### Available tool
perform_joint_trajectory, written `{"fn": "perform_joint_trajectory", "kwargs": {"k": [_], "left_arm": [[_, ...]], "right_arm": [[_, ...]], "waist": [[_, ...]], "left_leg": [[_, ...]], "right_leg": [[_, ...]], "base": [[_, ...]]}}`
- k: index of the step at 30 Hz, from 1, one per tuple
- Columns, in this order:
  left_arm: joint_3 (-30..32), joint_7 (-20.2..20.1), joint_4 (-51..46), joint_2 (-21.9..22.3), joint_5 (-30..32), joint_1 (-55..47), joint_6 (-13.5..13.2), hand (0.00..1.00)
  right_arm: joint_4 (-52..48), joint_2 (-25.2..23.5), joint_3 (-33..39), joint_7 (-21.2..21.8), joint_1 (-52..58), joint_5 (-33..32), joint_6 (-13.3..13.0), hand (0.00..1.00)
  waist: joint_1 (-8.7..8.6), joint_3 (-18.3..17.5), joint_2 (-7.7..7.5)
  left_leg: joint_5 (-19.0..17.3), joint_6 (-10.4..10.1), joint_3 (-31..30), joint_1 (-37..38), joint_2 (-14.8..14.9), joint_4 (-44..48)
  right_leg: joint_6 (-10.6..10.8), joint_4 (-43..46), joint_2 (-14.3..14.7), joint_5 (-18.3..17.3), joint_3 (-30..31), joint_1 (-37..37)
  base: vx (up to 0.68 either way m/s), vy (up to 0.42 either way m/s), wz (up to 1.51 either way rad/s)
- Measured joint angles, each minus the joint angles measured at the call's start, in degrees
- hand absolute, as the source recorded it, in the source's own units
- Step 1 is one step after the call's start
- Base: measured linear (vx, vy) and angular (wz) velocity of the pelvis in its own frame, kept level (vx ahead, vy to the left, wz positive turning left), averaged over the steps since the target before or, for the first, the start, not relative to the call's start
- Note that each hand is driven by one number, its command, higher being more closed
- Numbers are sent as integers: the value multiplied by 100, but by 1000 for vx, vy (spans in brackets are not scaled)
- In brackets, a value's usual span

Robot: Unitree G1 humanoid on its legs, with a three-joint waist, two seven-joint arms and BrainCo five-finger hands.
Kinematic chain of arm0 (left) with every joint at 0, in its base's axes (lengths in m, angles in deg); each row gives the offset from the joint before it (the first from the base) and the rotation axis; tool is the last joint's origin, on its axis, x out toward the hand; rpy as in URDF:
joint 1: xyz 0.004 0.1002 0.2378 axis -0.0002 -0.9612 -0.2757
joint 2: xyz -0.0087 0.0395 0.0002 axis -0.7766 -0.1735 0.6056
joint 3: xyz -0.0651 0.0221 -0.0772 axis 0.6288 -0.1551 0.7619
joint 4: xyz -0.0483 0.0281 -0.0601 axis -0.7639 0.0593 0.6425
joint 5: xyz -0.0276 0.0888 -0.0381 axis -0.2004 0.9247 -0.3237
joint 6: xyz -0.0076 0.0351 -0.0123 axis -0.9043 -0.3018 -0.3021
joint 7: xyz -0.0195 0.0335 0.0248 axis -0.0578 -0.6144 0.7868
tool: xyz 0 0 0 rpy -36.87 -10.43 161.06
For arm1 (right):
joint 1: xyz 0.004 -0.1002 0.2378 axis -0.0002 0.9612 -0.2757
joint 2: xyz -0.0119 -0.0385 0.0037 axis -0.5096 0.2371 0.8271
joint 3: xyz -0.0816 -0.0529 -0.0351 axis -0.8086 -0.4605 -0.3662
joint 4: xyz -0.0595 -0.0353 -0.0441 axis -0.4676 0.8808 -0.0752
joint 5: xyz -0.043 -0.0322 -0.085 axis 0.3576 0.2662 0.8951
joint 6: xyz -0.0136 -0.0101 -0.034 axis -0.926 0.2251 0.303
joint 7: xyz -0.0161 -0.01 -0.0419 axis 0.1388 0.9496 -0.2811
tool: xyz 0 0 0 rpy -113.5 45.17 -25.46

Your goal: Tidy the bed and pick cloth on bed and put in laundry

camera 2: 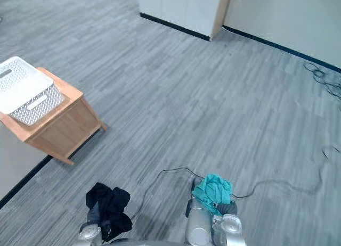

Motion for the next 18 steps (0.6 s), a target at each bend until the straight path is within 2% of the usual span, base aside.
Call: {"fn": "perform_joint_trajectory", "kwargs": {"k": [1, 2, 3, 4, 5, 6, 7, 8, 9, 10, 12, 13, 14, 15, 16, 17, 18], "left_arm": [[33, 26, -6, 82, -8, -6, -6, 100], [144, 29, -6, 284, -47, -61, -25, 100], [241, 15, -48, 357, -194, -99, -33, 100], [269, 28, -95, 330, -233, -115, -40, 100], [381, 25, -151, 295, -248, -116, -63, 100], [413, 23, -159, 295, -256, -123, -99, 100], [427, 15, -177, 307, -280, -133, -140, 100], [427, 5, -235, 350, -287, -140, -159, 100], [447, -4, -241, 375, -286, -136, -162, 100], [492, -15, -226, 404, -284, -112, -155, 100], [600, -43, -216, 473, -276, -112, -135, 100], [610, -46, -211, 505, -266, -120, -122, 100], [612, -47, -192, 549, -244, -241, -102, 100], [621, -113, -178, 542, -238, -368, -68, 100], [666, -121, -146, 471, -229, -329, -35, 100], [569, -102, -123, 387, -228, -306, -21, 100], [529, -102, -99, 424, -227, -292, -32, 100]], "right_arm": [[-6, 94, -45, 13, -52, -1, -1, 100], [-4, 281, -212, 17, -162, -2, 4, 100], [6, 353, -206, -3, -366, -4, 0, 100], [19, 363, -208, -7, -453, -7, -1, 100], [21, 376, -213, 6, -635, -12, -14, 100], [21, 381, -214, 12, -712, -15, -21, 100], [18, 405, -217, 21, -811, -16, -53, 100], [18, 455, -218, 36, -877, -16, -55, 100], [20, 507, -217, 45, -889, -13, -54, 100], [29, 581, -218, 74, -905, -4, -54, 100], [39, 711, -219, 84, -907, 37, -52, 100], [59, 733, -218, 84, -900, 70, -52, 100], [145, 736, -214, 82, -831, 134, -52, 100], [340, 677, -190, 87, -731, 223, -47, 100], [456, 582, -151, 87, -708, 253, -35, 100], [498, 570, -152, 94, -563, 263, -33, 100], [431, 541, -159, 105, -523, 261, -48, 100]], "waist": [[16, 48, 163], [231, 121, 414], [445, 227, 439], [489, 280, 335], [606, 313, 227], [647, 318, 181], [734, 284, 155], [740, 250, 139], [735, 243, 135], [735, 235, 132], [743, 212, 158], [735, 202, 163], [739, 62, 232], [767, -126, 166], [748, -174, -25], [720, -259, -19], [691, -263, -23]], "left_leg": [[360, 358, 12, -420, 351, 853], [704, 465, -14, -1138, 815, 2339], [581, 398, 38, -1586, 702, 3161], [524, 344, 116, -1786, 560, 3295], [404, 169, 376, -2129, 191, 3159], [346, 89, 535, -2295, 33, 2905], [308, 79, 959, -2527, -196, 2183], [310, 90, 1607, -2665, -415, 1037], [331, 123, 2023, -2688, -546, 327], [415, 200, 2943, -2672, -893, -1092], [520, 426, 3769, -2647, -1158, -1908], [496, 601, 4082, -2634, -1229, -1959], [492, 996, 4367, -2538, -1341, -2121], [843, 1978, 4232, -2341, -1533, -2351], [742, 2010, 4069, -2240, -1676, -2283], [589, 1964, 3562, -1952, -1836, -2287], [469, 1907, 3229, -1706, -1925, -2243]], "right_leg": [[-153, -77, 183, -126, -136, 223], [-414, -278, 578, -309, -278, 638], [-543, -390, 702, -539, -266, 1086], [-577, -461, 707, -637, -276, 1276], [-585, -715, 709, -791, -304, 1663], [-543, -849, 715, -834, -325, 1820], [-518, -1117, 754, -905, -412, 2108], [-500, -1444, 832, -957, -649, 2445], [-492, -1601, 885, -1007, -791, 2615], [-395, -1877, 977, -1135, -1102, 2978], [-162, -2029, 1087, -1295, -1297, 3324], [-59, -2042, 1161, -1361, -1374, 3482], [120, -1979, 1296, -1485, -1455, 3747], [371, -1404, 1321, -1862, -1579, 3913], [436, -816, 1071, -2014, -1700, 3820], [294, 1538, 508, -1725, -1687, 3089], [-93, 2994, 228, -1496, -1463, 2611]], "base": [[692, -685, 39], [663, -547, -8], [637, -495, -20], [597, -443, -11], [450, -339, 5], [548, -385, 12], [707, -397, 36], [726, -379, 59], [910, -395, 105], [648, -252, 96], [519, -163, 77], [535, -104, 68], [846, -129, 81], [718, -100, 97], [872, -106, 136], [751, -55, 146], [894, -73, 153]]}}
